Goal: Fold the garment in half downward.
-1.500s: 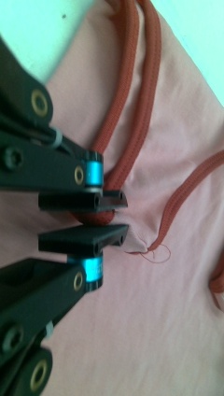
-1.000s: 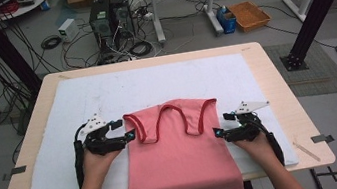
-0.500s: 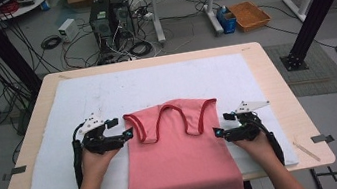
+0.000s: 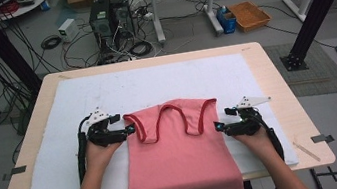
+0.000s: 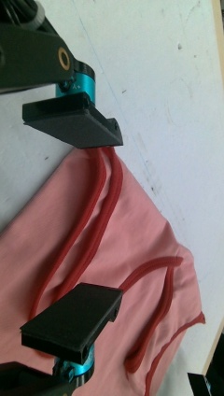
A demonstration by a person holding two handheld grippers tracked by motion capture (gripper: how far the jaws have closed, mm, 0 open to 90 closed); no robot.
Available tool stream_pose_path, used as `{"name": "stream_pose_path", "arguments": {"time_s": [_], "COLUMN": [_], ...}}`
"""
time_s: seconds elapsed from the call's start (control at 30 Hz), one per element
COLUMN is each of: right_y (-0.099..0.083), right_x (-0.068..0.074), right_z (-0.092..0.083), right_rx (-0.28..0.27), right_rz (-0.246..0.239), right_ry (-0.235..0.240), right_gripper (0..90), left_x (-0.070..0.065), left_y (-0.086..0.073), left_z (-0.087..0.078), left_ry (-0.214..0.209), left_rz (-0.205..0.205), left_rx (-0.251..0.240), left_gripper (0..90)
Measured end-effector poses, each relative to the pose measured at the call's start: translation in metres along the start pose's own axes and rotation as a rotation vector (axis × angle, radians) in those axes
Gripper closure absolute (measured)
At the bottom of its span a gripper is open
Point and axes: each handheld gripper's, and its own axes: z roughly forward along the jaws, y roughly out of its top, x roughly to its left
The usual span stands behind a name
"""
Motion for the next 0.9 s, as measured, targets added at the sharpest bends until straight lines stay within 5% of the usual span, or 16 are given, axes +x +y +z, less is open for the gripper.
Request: {"name": "stream_pose_path", "arguments": {"time_s": [0.27, 0.4, 0.73, 0.9], "right_y": [0.011, 0.014, 0.040, 0.044], "right_x": [-0.014, -0.024, -0.041, -0.043], "right_z": [0.006, 0.011, 0.034, 0.049], "right_rx": [-0.017, 0.018, 0.098, 0.136], "right_rz": [0.025, 0.056, 0.021, -0.011], "right_ry": [-0.022, -0.044, -0.085, -0.098], "right_gripper": [21.5, 21.5, 23.6, 36.6], "left_x": [0.008, 0.014, 0.028, 0.031], "left_y": [0.004, 0.007, 0.012, 0.013], "left_z": [0.009, 0.015, 0.032, 0.034], "left_ry": [-0.024, -0.013, 0.025, 0.026], "left_rz": [-0.011, -0.012, -0.025, -0.032], "left_rx": [0.059, 0.080, 0.148, 0.177], "left_gripper": [22.8, 22.9, 23.6, 29.8]}}
